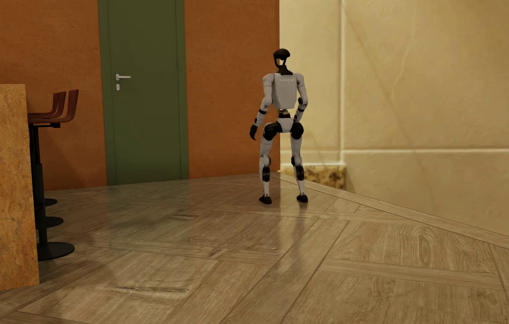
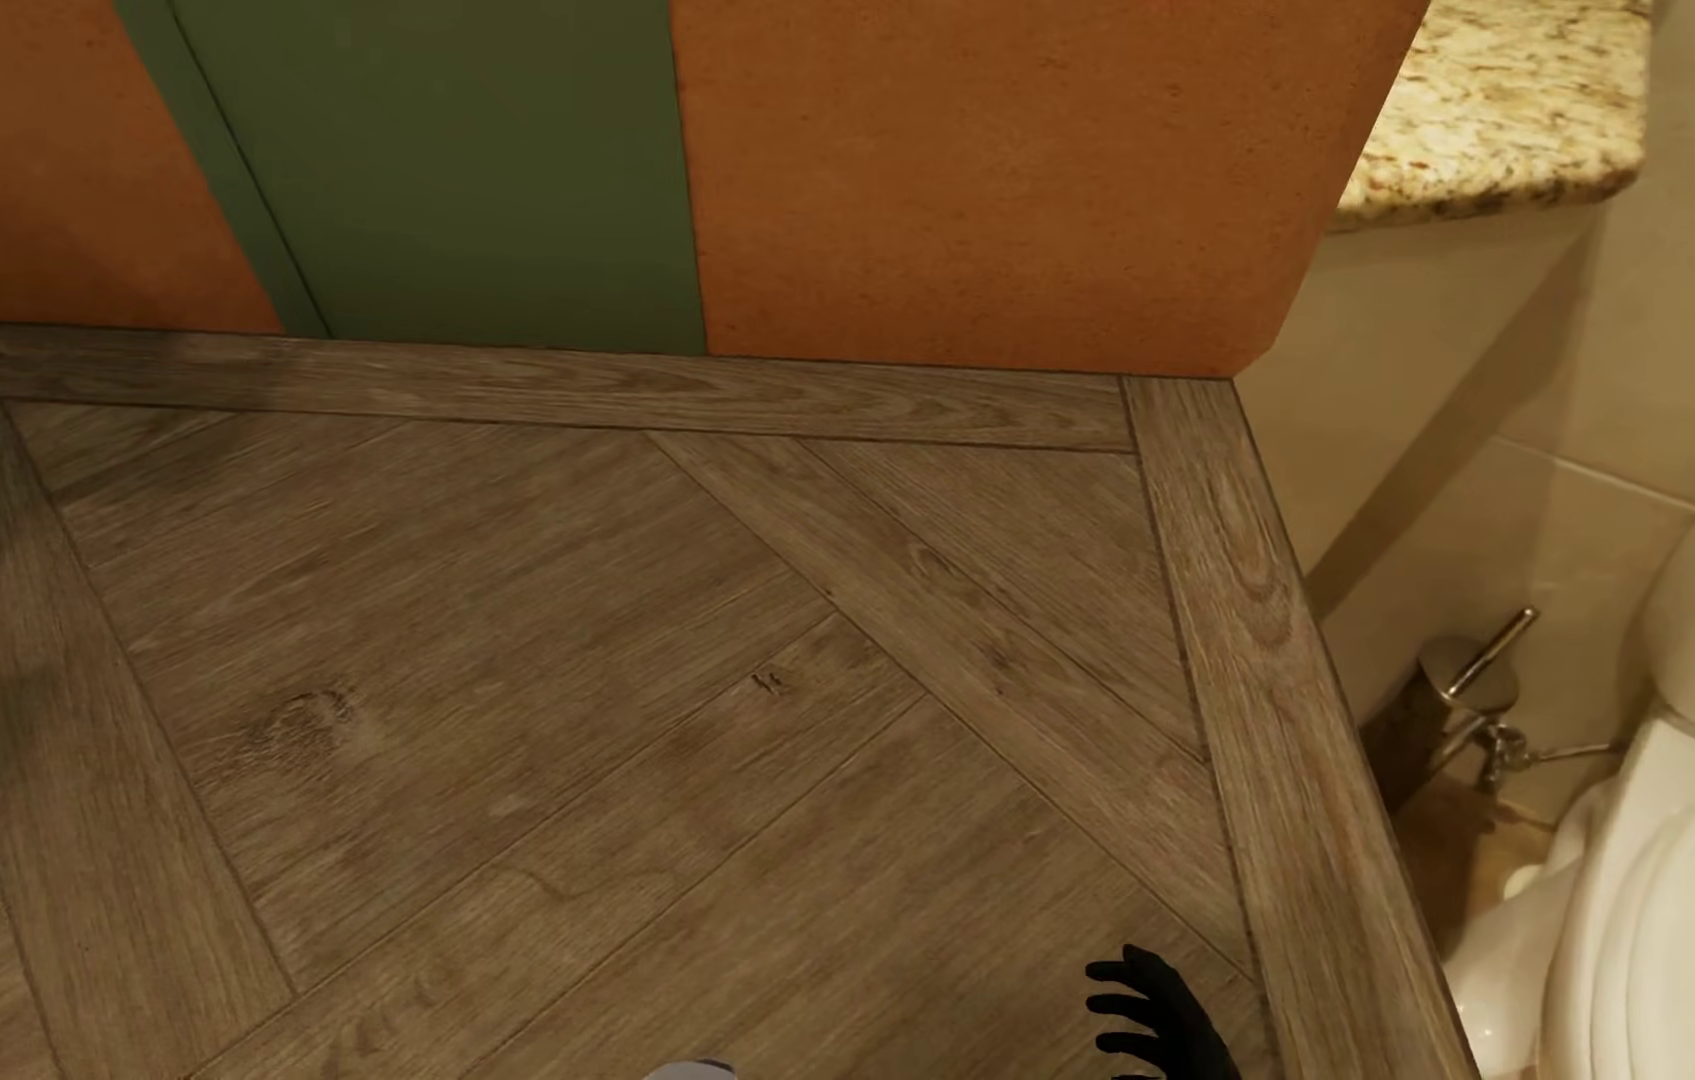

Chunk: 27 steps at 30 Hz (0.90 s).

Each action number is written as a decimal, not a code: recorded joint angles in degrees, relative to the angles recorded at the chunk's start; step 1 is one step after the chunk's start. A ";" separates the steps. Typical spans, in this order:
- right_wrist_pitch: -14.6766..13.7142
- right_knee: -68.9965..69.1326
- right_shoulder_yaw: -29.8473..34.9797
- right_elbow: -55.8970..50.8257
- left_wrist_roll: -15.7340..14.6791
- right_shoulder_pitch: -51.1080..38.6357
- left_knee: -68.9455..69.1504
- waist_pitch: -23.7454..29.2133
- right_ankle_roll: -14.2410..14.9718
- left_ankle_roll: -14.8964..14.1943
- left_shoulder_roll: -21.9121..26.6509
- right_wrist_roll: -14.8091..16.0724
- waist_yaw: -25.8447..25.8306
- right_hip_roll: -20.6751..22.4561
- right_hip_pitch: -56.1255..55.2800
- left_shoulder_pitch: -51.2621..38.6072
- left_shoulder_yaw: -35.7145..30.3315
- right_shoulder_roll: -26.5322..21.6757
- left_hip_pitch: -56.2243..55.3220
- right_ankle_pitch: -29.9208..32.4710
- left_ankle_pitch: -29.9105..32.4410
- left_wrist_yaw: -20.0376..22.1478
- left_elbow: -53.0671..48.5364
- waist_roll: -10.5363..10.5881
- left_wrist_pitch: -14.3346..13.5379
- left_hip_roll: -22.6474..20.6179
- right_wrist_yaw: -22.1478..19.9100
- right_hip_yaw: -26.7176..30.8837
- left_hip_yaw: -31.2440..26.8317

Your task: Turn around

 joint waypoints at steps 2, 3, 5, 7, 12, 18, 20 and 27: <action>-1.27 2.94 2.55 0.01 2.67 -0.57 0.75 -0.08 -0.31 2.06 0.57 -2.04 -0.94 -2.02 0.32 -1.94 1.00 2.09 -0.15 -2.55 -0.11 -2.06 1.37 0.60 1.41 -2.93 -0.67 0.17 -1.42; -1.43 5.04 4.05 0.63 3.10 -1.39 0.53 0.23 -5.68 2.07 0.23 -1.76 -1.20 -1.38 -0.30 -2.39 0.06 1.88 -0.34 -4.15 0.37 -1.77 1.28 0.33 1.15 -4.28 -1.11 2.91 -2.17; -1.80 0.33 -0.20 2.15 1.97 1.06 -3.46 -0.53 1.12 1.73 -1.80 -0.20 0.75 -0.98 2.35 -0.85 -1.16 0.64 0.71 -3.01 2.74 1.00 -1.91 0.17 0.56 -4.99 -2.14 3.29 -3.26; -1.30 -1.47 0.04 -0.56 0.04 2.67 -3.63 -0.79 0.84 1.45 -3.05 1.54 1.40 -1.79 4.84 -1.39 -0.33 1.29 0.41 -3.06 1.83 3.08 -3.36 1.00 1.32 -2.03 -3.73 -0.62 -0.68; -0.46 17.49 3.47 0.98 1.50 4.04 -1.12 0.48 -8.81 1.33 0.01 2.45 -4.85 -0.76 -2.64 -2.56 -1.21 -0.40 -2.70 0.72 4.07 3.81 0.80 -0.84 -1.86 -3.30 0.39 5.14 -1.88; 1.05 7.99 2.70 0.51 0.21 -0.58 2.75 1.56 -1.58 0.42 -0.76 -2.69 -2.75 0.10 1.21 0.07 0.25 0.51 -0.42 -5.50 -2.34 2.85 1.21 1.19 0.37 -1.69 -0.25 0.82 1.04; -1.88 11.68 3.22 1.74 1.18 2.24 -0.16 0.64 -9.64 2.11 1.01 -2.98 -2.75 1.19 -1.52 -1.62 0.65 1.26 -0.54 -3.31 0.06 1.37 0.58 0.30 -0.55 -4.44 1.54 4.30 -1.32; -0.66 10.08 3.05 -0.80 1.19 -2.04 0.68 1.18 -2.41 0.14 -1.04 0.90 -1.18 -0.74 3.17 -3.29 0.71 0.12 -2.73 -7.31 2.50 1.39 0.92 1.84 1.51 -0.17 -0.74 -2.01 1.45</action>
